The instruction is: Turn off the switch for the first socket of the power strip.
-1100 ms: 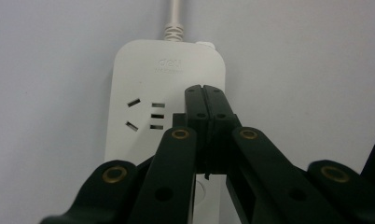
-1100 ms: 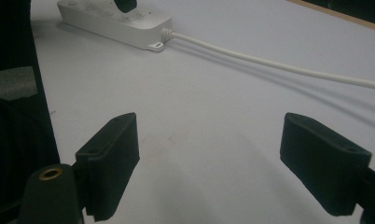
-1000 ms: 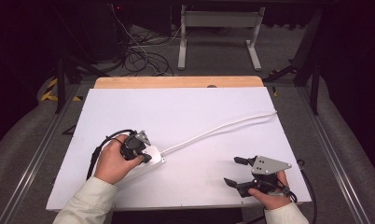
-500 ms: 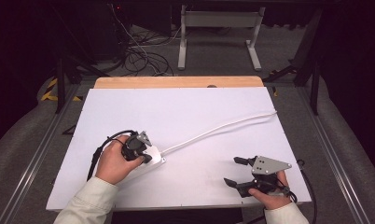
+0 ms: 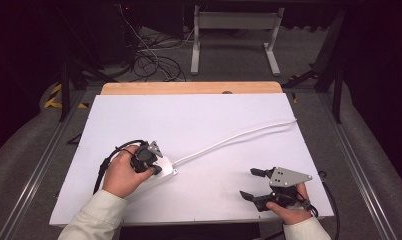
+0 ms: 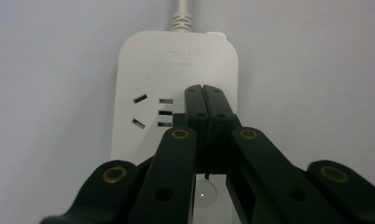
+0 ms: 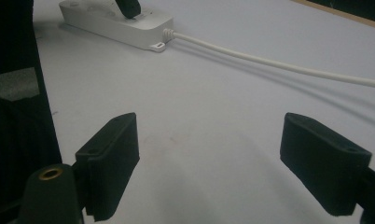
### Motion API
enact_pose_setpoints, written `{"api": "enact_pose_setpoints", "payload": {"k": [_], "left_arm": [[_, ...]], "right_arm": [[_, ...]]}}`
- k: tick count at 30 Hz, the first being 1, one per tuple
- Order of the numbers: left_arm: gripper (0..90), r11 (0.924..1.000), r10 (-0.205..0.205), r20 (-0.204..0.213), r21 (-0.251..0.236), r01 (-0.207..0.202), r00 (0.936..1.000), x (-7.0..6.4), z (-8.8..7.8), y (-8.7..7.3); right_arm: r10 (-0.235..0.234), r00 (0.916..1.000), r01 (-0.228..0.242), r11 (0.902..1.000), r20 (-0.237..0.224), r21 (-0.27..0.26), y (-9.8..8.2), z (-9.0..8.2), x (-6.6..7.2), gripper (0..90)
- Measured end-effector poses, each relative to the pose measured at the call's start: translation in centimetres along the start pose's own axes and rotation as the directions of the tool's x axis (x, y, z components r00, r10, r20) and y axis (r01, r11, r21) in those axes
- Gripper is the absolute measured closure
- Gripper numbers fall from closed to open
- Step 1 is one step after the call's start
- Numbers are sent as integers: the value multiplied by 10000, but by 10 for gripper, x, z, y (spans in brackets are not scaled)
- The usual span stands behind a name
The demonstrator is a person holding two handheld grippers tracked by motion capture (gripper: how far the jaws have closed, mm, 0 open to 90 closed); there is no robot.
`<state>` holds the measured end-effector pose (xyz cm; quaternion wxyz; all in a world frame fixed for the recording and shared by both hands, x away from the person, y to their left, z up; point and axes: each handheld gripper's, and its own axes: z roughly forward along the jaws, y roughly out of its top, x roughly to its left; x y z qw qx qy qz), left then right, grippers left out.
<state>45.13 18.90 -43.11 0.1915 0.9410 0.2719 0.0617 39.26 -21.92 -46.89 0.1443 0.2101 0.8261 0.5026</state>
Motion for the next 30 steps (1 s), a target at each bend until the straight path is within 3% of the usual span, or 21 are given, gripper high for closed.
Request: {"api": "enact_pose_setpoints", "payload": {"k": [8, 24, 30], "left_arm": [[900, 9998, -72, 268, -168, 77, 9996, 0, 1, -1], [900, 9987, -180, 199, -477, 190, 9996, 0, 2, -5], [900, 9972, -402, 264, -621, 418, 9988, 0, 3, -7]], "right_arm": [[15, 10000, -15, 10000, 3, 8, 0, 0, 0, 201], [-22, 10000, 22, 10000, -49, 20, 0, 0, 0, 200], [-23, 10000, 23, 10000, -53, 18, 0, 0, 1, 200]]}}
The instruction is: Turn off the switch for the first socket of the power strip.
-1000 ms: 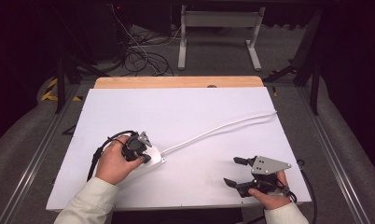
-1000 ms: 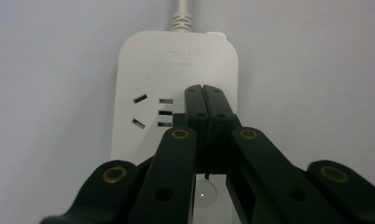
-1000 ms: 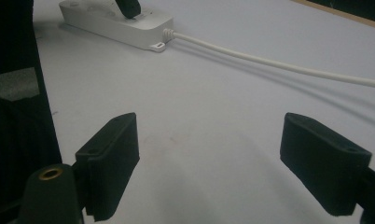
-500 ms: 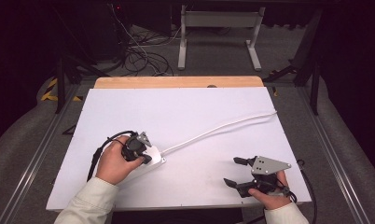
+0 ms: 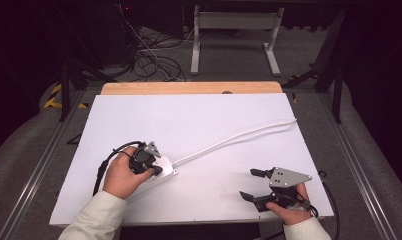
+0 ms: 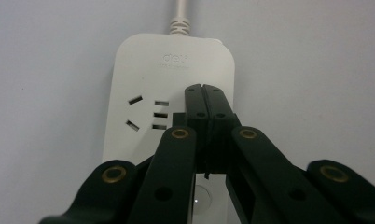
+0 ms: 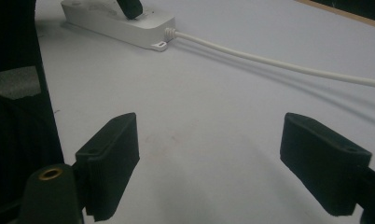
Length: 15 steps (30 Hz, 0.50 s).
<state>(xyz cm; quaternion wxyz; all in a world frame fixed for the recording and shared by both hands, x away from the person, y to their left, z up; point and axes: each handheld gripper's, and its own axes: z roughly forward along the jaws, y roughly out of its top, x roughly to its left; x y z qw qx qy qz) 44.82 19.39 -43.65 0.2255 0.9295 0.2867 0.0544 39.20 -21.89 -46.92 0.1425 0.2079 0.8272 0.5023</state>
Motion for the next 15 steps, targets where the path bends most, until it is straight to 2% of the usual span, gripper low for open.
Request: {"api": "enact_pose_setpoints", "payload": {"k": [7, 11, 15], "left_arm": [[900, 10000, 44, -213, -13, -44, 9998, -3, 0, 0], [900, 10000, -31, -207, -14, 30, 9998, -3, 0, -1], [900, 10000, 81, -252, -1, -81, 9996, -3, 2, -1]], "right_arm": [[-34, 10000, 34, 10000, 0, 33, 0, 0, 0, 201], [-36, 10000, 36, 10000, 14, 49, 0, 0, 0, 200], [-14, 10000, 14, 10000, -29, 21, 0, 1, 1, 200]]}}
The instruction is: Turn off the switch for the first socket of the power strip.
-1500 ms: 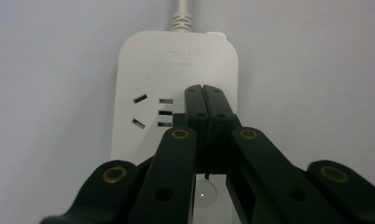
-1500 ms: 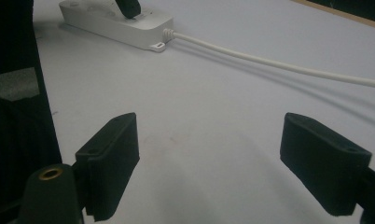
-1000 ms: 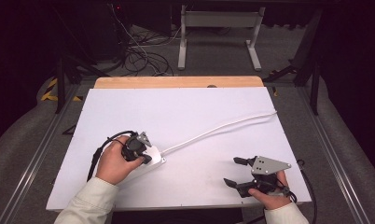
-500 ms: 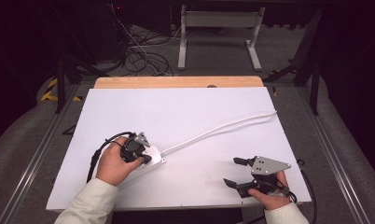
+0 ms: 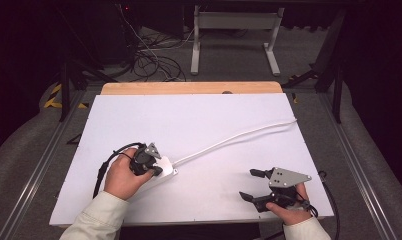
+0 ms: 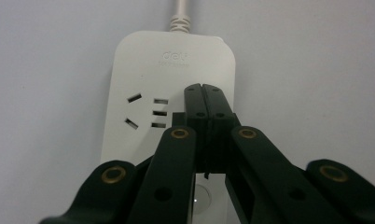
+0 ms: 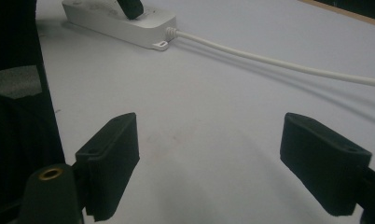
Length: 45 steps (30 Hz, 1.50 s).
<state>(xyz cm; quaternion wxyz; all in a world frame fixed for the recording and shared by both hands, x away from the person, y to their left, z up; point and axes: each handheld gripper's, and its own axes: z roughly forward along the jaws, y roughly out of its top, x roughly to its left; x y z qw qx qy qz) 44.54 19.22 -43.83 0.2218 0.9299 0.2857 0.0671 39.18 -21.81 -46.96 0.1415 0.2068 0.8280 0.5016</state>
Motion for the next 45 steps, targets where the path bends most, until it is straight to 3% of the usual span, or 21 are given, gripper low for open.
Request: {"api": "enact_pose_setpoints", "payload": {"k": [6, 14, 31, 33, 34, 42, 43, 44, 45], "left_arm": [[900, 9996, -181, 9, -211, 181, 9998, 1, -1, -2], [900, 9970, -324, 39, -701, 326, 9995, 0, -18, 0], [900, 9902, -45, -112, -1397, 29, 9999, -9, -39, 2], [899, 9875, 147, 83, -1571, -132, 9999, -10, -40, 3], [687, 9861, 123, 109, -1657, -103, 9999, -11, -41, 3], [536, 9678, 290, -215, -2493, -335, 9993, -19, -54, 2], [502, 9652, 225, -253, -2599, -283, 9994, -20, -55, 2], [407, 9607, 172, -326, -2764, -256, 9993, -21, -56, 1], [407, 9556, 162, -437, -2933, -283, 9989, -21, -57, 0]], "right_arm": [[-2, 10000, 2, 10000, -11, 18, 0, 0, 0, 200], [47, 10000, -47, 10000, 19, -41, 0, -1, -2, 200], [58, 10000, -58, 10000, 11, -48, -1, 0, -2, 200], [56, 10000, -56, 10000, 8, -46, -1, 0, -2, 200], [40, 10000, -40, 10000, 30, -32, -1, -1, -2, 200], [28, 10000, -28, 10000, 45, -26, -1, -1, -2, 200], [28, 10000, -28, 10000, 47, -23, -1, -1, -2, 200], [26, 10000, -25, 10000, 48, -21, -1, -1, -2, 200], [35, 10000, -35, 10000, 54, -28, -1, -1, -2, 200]]}}
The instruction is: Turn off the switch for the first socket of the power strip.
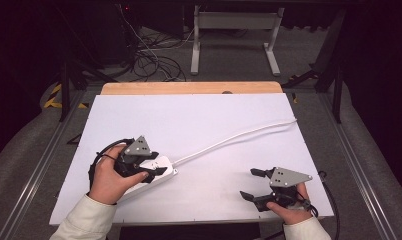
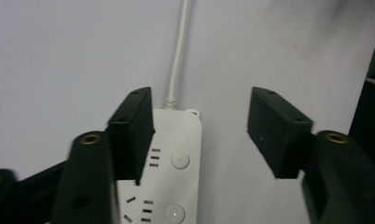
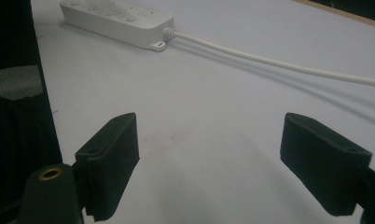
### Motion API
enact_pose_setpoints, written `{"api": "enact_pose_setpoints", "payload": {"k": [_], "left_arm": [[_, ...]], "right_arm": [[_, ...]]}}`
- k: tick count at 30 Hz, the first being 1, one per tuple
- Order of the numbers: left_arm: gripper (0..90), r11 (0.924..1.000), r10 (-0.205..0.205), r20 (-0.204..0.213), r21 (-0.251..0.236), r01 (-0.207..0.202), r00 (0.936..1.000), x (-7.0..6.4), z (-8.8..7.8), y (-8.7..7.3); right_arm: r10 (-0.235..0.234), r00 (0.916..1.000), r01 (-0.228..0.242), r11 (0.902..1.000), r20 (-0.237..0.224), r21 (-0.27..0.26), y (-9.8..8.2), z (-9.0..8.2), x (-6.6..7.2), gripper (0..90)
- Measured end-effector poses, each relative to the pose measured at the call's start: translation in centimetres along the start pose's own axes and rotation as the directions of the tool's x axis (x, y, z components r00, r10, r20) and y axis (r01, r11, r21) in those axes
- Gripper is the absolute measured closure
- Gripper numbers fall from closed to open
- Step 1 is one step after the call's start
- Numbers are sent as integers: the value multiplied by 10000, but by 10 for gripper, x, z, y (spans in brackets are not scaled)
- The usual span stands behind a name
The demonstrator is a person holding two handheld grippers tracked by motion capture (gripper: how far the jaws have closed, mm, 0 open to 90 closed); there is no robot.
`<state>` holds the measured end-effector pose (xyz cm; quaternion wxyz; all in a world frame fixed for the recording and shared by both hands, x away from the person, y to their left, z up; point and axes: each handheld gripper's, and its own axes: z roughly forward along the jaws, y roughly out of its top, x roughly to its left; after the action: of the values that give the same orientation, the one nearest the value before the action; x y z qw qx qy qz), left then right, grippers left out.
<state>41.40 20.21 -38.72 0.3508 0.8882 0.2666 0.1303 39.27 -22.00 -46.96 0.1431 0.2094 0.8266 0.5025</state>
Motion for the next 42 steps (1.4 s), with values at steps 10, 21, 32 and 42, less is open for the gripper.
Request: {"api": "enact_pose_setpoints", "payload": {"k": [10, 21, 32, 42], "left_arm": [[191, 9759, -222, -361, -2177, 138, 9991, 2, -19, -20], [174, 9450, -508, -506, -3255, 316, 9974, 11, -32, -59], [151, 9303, -763, -452, -3627, 548, 9961, 14, -39, -96], [143, 9292, -887, -842, -3659, 520, 9925, 12, -38, -129]], "right_arm": [[-24, 10000, 24, 10000, 28, 10, 0, 1, 0, 197], [-26, 10000, 26, 10000, 29, -5, 0, 0, 1, 194], [-25, 10000, 25, 10000, 54, 4, 0, 1, 1, 191], [-18, 10000, 18, 10000, 62, -17, 0, 0, 0, 189]]}}
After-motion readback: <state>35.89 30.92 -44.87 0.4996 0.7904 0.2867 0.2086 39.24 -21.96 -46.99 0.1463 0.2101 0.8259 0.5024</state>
